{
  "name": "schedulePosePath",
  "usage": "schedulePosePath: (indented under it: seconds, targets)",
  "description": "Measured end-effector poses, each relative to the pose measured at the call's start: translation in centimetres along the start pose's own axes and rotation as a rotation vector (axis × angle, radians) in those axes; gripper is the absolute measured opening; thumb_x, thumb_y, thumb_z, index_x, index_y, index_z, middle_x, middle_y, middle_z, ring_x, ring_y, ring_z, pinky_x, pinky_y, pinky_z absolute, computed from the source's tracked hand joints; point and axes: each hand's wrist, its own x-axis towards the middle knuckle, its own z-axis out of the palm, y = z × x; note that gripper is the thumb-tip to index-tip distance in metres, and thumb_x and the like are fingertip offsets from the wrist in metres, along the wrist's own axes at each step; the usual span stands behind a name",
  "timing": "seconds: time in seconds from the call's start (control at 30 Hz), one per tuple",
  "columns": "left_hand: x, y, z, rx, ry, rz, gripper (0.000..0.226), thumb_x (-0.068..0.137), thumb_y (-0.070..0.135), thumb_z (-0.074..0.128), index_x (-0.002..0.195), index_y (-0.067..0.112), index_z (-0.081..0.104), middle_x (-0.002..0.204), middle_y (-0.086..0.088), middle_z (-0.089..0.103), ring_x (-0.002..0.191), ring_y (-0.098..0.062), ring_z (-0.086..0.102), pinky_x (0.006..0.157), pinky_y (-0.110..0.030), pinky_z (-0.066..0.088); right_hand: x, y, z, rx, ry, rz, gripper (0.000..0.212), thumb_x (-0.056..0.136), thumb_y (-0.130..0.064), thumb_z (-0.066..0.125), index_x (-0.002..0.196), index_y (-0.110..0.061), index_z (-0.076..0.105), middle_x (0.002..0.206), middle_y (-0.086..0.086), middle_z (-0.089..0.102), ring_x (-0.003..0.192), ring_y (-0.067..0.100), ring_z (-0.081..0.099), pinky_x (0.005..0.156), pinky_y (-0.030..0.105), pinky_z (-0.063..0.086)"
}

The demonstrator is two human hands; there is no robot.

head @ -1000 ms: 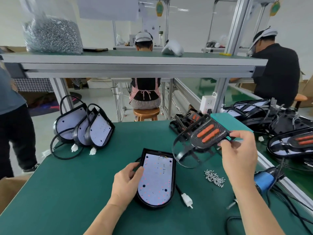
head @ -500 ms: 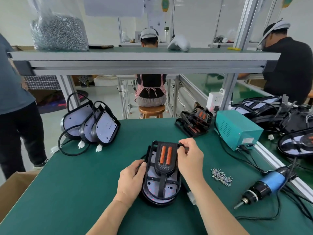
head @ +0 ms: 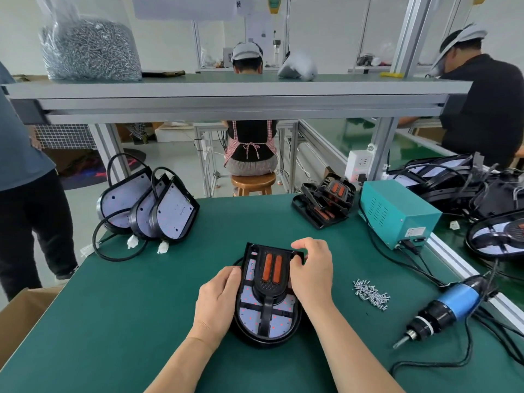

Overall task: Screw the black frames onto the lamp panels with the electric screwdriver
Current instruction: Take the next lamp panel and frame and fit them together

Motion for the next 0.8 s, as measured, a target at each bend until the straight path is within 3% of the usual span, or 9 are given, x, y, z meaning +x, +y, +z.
schedulePosePath:
  seconds: [0.1,0.2,0.3,0.37,0.5,0.63,0.73,0.8]
  targets:
    - [-0.2,0.1,0.0,0.044,-0.005,0.03,0.04,0.074,0.063,0.054,0.095,0.032,0.07,0.064,0.005,0.064,0.064,-0.017,0.055,0.07,-0.037,0.05,0.0,0.2,0.0,-0.042,-0.046,-0.025,0.03,0.091,0.005,0.054,0.104,-0.019,0.068,0.107,-0.007,0.057,0.105,0.014,0.044,0.077,0.022,0.03]
    - [-0.2,0.2,-0.1,0.059,-0.014,0.007,0.033,0.077,0.05,0.058,0.099,0.028,0.069,0.066,-0.015,0.063,0.063,-0.016,0.051,0.072,-0.046,0.052,0.6,0.4,-0.1,-0.056,-0.104,-0.026,0.019,0.095,-0.009,0.056,0.097,-0.024,0.067,0.104,-0.011,0.058,0.104,0.012,0.044,0.078,0.026,0.033]
    - [-0.3,0.1,-0.1,0.061,-0.017,0.021,0.018,0.086,0.041,0.064,0.097,0.028,0.069,0.059,-0.01,0.056,0.061,-0.017,0.047,0.066,-0.041,0.048,3.5,1.0,-0.8,-0.027,-0.053,0.019,0.01,0.096,-0.024,0.059,0.103,-0.026,0.066,0.112,-0.01,0.057,0.111,0.015,0.048,0.087,0.032,0.042]
    - [-0.3,-0.1,-0.1,0.068,-0.012,0.041,0.004,0.094,0.027,0.066,0.095,0.029,0.069,0.058,-0.011,0.051,0.06,-0.017,0.044,0.065,-0.037,0.042,6.5,1.9,-1.4,-0.187,-0.025,0.013,0.027,0.097,-0.023,0.058,0.123,-0.023,0.063,0.13,-0.004,0.053,0.12,0.022,0.046,0.097,0.038,0.044]
    - [0.0,-0.6,-0.1,0.103,-0.016,0.069,0.007,0.095,0.021,0.066,0.097,0.027,0.07,0.059,-0.017,0.054,0.059,-0.017,0.045,0.063,-0.035,0.042,12.0,3.5,-1.5,-0.637,-0.147,-0.093,0.044,0.1,-0.02,0.053,0.144,-0.027,0.051,0.154,0.0,0.037,0.13,0.029,0.039,0.101,0.04,0.041]
    - [0.1,-0.8,-0.2,0.158,0.004,0.12,0.009,0.093,0.019,0.066,0.099,0.025,0.07,0.049,0.001,0.043,0.051,-0.013,0.036,0.057,-0.028,0.033,14.8,4.8,-0.8,-0.855,-0.23,-0.18,0.035,0.101,-0.026,0.052,0.134,-0.033,0.061,0.146,-0.001,0.045,0.131,0.028,0.035,0.101,0.041,0.035]
    - [0.1,-0.7,-0.3,0.146,-0.012,0.117,0.012,0.094,0.017,0.066,0.098,0.028,0.069,0.049,-0.003,0.044,0.051,-0.012,0.037,0.056,-0.025,0.032,15.8,5.4,-0.7,-0.883,-0.155,-0.257,0.03,0.1,-0.026,0.052,0.123,-0.035,0.069,0.132,-0.004,0.058,0.133,0.029,0.034,0.109,0.05,0.026]
    - [0.1,-0.7,-0.2,0.135,-0.014,0.116,0.014,0.094,0.017,0.066,0.097,0.031,0.068,0.05,-0.007,0.048,0.051,-0.012,0.038,0.055,-0.024,0.032,16.3,5.4,-0.7,-0.839,-0.135,-0.287,0.031,0.102,-0.028,0.049,0.126,-0.036,0.068,0.129,-0.005,0.063,0.137,0.032,0.033,0.112,0.058,0.018]
